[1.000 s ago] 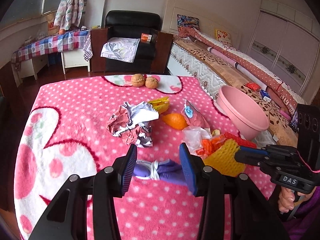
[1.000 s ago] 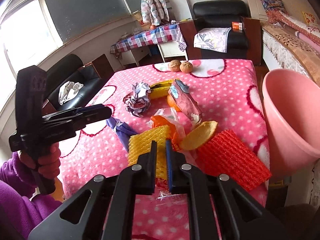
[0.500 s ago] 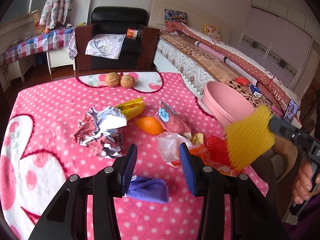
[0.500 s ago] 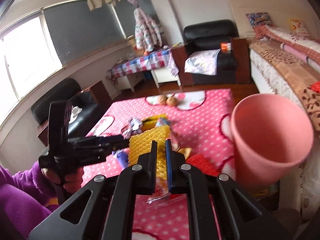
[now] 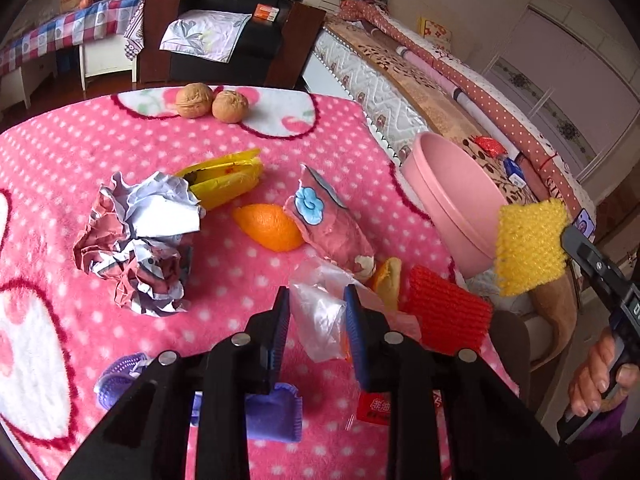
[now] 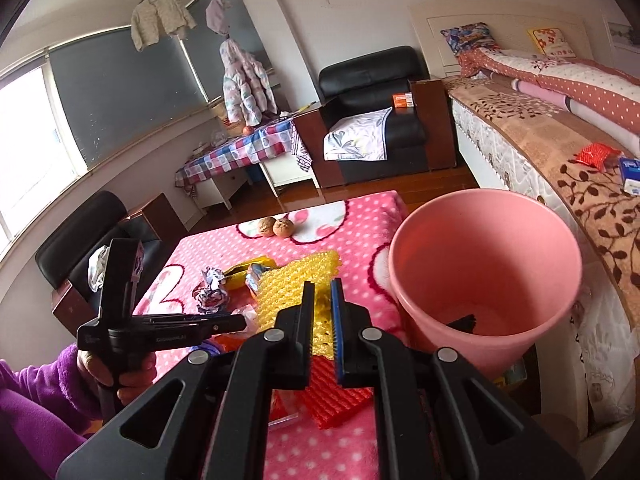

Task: Collect trash
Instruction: 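Grasp the clear plastic bag with the left tool while the right tool holds the yellow net, then carry the plastic bag and yellow net over the basin and open both tools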

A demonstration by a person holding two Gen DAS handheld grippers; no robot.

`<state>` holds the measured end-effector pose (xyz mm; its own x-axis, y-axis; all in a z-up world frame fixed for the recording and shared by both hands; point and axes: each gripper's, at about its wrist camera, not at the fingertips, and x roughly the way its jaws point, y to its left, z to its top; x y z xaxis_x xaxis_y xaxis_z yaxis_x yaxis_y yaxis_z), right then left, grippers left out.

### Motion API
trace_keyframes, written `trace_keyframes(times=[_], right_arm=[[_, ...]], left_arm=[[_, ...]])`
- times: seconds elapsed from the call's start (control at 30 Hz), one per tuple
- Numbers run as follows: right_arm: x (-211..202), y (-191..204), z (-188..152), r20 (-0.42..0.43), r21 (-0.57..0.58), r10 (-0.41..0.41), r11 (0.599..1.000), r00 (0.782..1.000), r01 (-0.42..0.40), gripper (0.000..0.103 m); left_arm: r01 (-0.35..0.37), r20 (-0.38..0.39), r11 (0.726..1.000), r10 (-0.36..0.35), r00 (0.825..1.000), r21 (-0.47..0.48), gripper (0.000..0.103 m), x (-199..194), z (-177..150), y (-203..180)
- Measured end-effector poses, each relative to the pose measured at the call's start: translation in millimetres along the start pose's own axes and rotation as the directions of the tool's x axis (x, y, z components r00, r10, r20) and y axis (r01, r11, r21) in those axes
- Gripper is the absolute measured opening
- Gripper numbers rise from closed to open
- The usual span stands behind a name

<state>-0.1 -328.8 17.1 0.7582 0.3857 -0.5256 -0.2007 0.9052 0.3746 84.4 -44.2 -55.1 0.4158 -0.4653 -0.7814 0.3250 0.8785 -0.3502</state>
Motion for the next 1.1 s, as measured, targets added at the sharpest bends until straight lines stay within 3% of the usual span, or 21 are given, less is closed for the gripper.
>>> trace_keyframes(times=[0.17,0.33,0.5,0.83,0.97,1.1], right_arm=[[2,-7,4,0.009,0.016,-0.001,1.000,1.000,0.001,0.008],[-2,-16,14,0.042,0.029,-0.021,0.999,0.999,0.020,0.008],[-8,-29,20,0.075,0.036,-0.091,0.995,0.993,0.088,0.008],[-12,-73,24,0.084,0.046,-0.298,0.954,0.951,0.295,0.008],[-5,-90,25,0.067,0.034,-0.355,0.935,0.932,0.354,0.008],[6,-107,25,0.041,0.038,-0.369,0.929,0.928,0.368,0.008]], left_arm=[[-0.035,0.035,0.999,0.034,0.999,0.034,0.024,-18,1,-6],[-0.057,0.120,0.997,0.050,0.992,0.059,0.024,-51,15,-19],[-0.082,0.202,0.992,0.061,0.977,0.098,0.024,-66,37,-44],[-0.034,0.204,0.979,-0.008,0.979,0.202,0.024,-23,74,-118],[-0.013,0.170,0.973,-0.027,0.985,0.229,0.024,6,81,-142],[-0.010,0.137,0.965,-0.027,0.990,0.261,0.024,36,85,-163]])
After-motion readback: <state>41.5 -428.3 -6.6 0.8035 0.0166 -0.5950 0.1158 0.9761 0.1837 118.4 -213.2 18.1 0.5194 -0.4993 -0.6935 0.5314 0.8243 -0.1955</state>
